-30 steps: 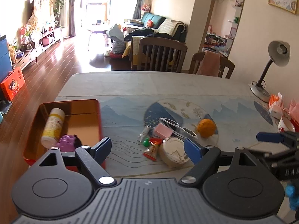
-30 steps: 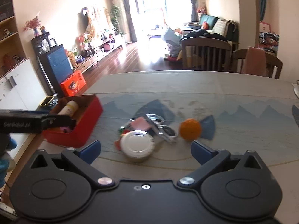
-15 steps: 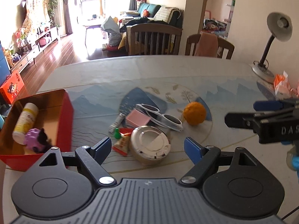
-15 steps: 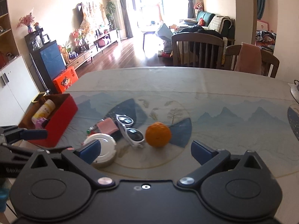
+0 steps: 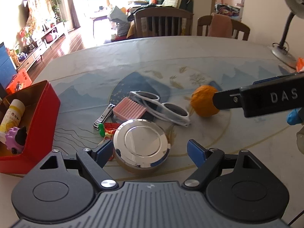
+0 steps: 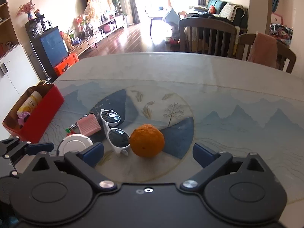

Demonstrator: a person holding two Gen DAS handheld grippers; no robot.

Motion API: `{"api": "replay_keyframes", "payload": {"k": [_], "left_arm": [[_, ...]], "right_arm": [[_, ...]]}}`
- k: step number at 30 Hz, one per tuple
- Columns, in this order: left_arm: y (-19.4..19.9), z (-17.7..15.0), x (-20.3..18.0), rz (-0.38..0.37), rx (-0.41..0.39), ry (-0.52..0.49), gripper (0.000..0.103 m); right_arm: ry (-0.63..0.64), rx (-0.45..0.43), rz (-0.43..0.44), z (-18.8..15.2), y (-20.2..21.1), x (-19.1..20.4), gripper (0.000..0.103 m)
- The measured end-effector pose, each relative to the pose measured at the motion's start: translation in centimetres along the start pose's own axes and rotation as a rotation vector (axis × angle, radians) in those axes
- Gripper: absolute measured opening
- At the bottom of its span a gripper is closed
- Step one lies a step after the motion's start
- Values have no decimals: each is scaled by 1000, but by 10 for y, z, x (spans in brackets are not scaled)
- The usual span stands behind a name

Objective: Organize rigid objects
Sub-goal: 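Grasp the silver round tin with the left tool while the right tool grasps the orange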

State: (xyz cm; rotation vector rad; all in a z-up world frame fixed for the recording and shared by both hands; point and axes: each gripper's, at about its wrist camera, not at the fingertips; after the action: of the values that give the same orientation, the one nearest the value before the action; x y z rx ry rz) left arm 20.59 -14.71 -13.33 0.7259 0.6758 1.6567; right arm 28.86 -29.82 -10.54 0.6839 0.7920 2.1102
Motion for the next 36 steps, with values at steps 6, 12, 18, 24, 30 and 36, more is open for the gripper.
{"api": "replay_keyframes", "payload": {"k": [6, 12, 18, 24, 30, 36], "left_arm": [[-15, 5, -4, 30, 3, -10, 85], [-25, 5, -6, 51, 1, -32, 85], [-32, 4, -7, 71, -6, -55, 85], [-34, 4, -10, 72, -15, -74, 80], [-34, 4, -10, 70, -11, -78, 77], [-33, 5, -10, 60, 2, -69, 77]], "right_arm": [[-2, 34, 24, 10, -24, -6, 95], [5, 65, 47, 15, -44, -5, 90], [21, 88, 55, 15, -55, -2, 81], [13, 96, 52, 16, -60, -4, 75], [15, 97, 40, 15, -60, -4, 64], [14, 97, 16, 14, -57, -6, 55]]}}
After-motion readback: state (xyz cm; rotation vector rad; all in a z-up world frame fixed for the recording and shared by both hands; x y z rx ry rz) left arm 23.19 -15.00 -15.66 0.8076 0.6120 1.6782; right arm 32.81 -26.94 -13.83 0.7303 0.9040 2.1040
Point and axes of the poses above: each gripper's, at about its wrist camera, not at the fingertips, and y roughly against the way its jaws point, x to its left, z to its top, and after that the axes turned 5 degrees about z, right-handed
